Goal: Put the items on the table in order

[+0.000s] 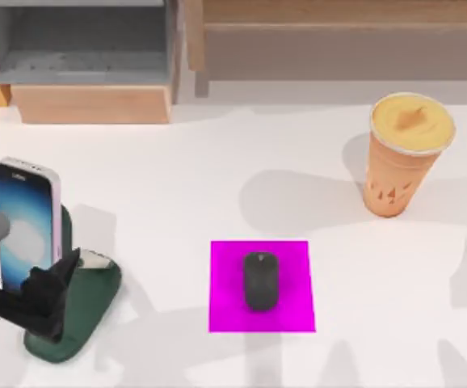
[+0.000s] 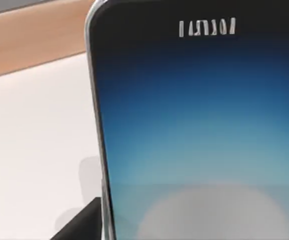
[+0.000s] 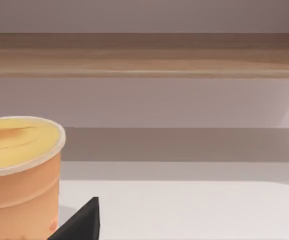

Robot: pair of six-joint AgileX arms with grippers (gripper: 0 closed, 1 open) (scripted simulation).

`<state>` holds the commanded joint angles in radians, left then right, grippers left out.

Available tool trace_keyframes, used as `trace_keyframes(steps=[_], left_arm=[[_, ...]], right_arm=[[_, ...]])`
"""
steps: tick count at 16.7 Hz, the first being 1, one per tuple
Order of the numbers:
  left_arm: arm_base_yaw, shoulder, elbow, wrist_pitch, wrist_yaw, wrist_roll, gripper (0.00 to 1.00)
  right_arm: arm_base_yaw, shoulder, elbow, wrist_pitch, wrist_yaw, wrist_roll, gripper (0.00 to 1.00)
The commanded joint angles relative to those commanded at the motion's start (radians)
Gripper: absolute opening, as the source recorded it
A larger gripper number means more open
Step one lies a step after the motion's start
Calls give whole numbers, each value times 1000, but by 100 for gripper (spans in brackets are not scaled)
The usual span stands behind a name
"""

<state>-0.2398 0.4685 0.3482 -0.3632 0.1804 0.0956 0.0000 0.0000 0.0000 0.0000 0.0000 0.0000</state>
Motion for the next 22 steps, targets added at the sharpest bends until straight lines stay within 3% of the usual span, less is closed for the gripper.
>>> trace_keyframes(steps=[5, 14, 19, 22], left_arm=[[-35, -133, -22, -28, -30, -3, 100], [-7, -126, 21, -134, -23, -19, 100], [-9, -129, 20, -130, -23, -19, 100], [50, -164, 29, -65, -43, -46, 100]], right_arm=[[0, 0, 0, 0, 0, 0, 100], [0, 0, 0, 0, 0, 0, 100], [0, 0, 0, 0, 0, 0, 100], [0, 0, 0, 0, 0, 0, 100]])
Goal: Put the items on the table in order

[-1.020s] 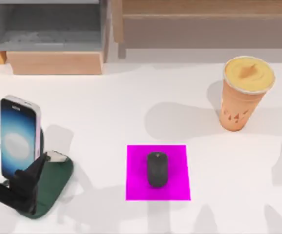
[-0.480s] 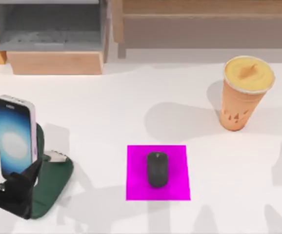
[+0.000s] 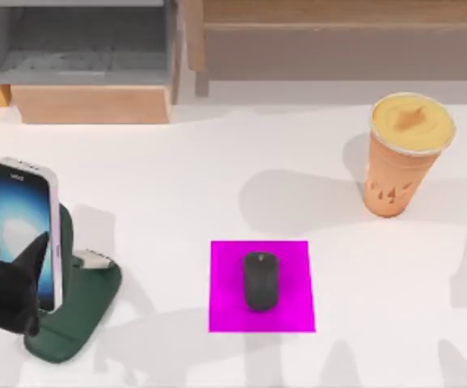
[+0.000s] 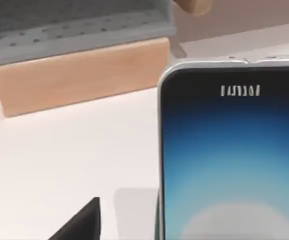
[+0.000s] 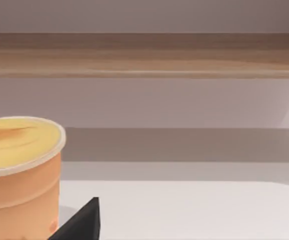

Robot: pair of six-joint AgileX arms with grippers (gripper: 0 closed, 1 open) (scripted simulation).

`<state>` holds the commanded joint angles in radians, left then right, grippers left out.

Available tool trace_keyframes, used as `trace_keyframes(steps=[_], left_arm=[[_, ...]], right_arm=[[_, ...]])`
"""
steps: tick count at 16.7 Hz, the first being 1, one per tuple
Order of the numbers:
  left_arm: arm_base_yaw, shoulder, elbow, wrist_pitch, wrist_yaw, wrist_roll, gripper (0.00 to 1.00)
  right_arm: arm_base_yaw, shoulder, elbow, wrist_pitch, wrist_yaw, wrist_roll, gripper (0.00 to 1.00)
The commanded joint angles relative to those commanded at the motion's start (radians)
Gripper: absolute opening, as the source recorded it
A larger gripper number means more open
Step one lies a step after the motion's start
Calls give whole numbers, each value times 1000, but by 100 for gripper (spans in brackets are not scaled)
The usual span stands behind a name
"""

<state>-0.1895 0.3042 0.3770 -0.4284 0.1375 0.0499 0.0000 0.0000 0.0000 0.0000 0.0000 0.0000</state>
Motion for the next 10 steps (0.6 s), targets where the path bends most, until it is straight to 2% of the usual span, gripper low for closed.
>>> trace_keyframes(steps=[4, 10], left_arm=[[125, -97, -60, 191, -46, -42, 100], [177, -221, -215, 389, -70, -55, 100]], right_arm=[[0, 0, 0, 0, 0, 0, 100], [0, 0, 0, 0, 0, 0, 100]])
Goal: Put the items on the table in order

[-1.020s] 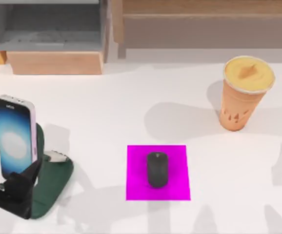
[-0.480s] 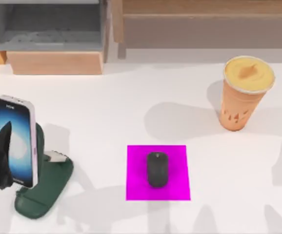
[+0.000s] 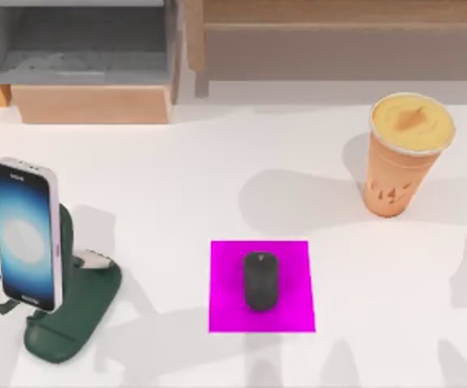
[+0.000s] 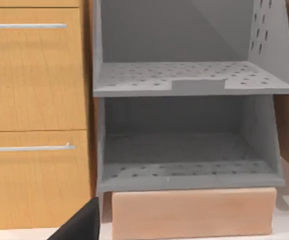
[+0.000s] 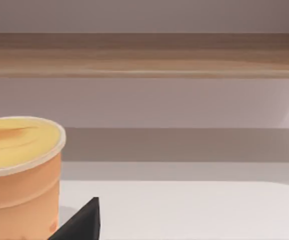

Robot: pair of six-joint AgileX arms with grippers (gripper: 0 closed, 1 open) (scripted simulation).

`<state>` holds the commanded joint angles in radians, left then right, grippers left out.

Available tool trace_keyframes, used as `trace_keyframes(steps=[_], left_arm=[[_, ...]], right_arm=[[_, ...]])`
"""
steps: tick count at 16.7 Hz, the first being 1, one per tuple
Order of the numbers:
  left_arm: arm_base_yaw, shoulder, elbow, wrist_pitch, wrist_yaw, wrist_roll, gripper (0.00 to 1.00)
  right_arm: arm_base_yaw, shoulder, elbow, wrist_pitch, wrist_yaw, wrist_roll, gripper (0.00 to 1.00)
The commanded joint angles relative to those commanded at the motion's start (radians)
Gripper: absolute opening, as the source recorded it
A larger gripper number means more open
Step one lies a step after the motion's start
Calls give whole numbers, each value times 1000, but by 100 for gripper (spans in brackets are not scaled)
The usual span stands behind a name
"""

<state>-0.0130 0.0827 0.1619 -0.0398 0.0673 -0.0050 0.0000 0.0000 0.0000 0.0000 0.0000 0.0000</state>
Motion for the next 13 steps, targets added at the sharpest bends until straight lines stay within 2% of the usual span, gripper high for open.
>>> trace_keyframes(steps=[3, 7, 13], left_arm=[[10, -47, -75, 53, -24, 2, 100], [13, -80, -154, 46, -63, 5, 100], [13, -83, -162, 40, -67, 5, 100]], right_arm=[[0, 0, 0, 0, 0, 0, 100], [0, 0, 0, 0, 0, 0, 100], [0, 0, 0, 0, 0, 0, 100]])
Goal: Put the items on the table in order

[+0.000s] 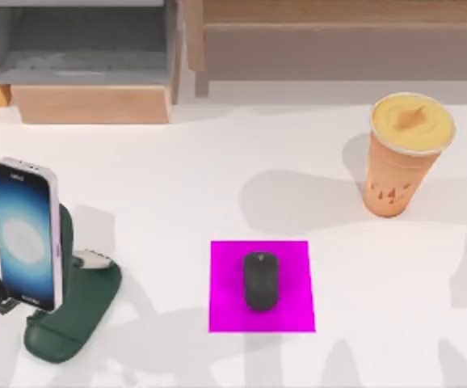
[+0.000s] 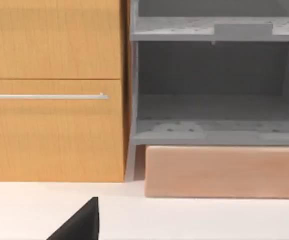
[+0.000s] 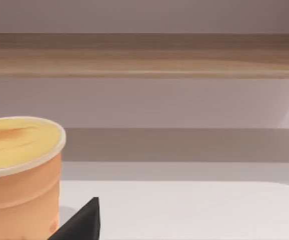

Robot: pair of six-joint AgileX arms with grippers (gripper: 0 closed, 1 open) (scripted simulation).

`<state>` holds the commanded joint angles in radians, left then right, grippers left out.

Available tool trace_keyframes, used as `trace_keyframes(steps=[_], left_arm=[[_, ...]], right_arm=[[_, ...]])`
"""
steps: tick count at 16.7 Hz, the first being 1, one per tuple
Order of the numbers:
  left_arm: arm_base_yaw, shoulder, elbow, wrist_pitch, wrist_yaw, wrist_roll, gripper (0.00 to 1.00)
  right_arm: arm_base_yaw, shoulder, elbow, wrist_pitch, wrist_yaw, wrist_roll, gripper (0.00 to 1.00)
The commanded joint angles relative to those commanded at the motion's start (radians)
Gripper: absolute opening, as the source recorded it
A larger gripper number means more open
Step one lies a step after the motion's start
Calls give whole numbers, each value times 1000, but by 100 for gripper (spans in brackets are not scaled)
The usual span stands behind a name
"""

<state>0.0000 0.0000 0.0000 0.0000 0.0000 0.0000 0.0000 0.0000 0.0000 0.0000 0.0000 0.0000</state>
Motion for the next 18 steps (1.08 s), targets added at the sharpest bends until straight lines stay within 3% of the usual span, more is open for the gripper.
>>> trace_keyframes(steps=[8, 18], left_arm=[[0, 0, 0, 0, 0, 0, 100], [0, 0, 0, 0, 0, 0, 100]], right_arm=[[122, 312, 12, 249, 99, 4, 100], [423, 1249, 115, 962, 353, 10, 100]])
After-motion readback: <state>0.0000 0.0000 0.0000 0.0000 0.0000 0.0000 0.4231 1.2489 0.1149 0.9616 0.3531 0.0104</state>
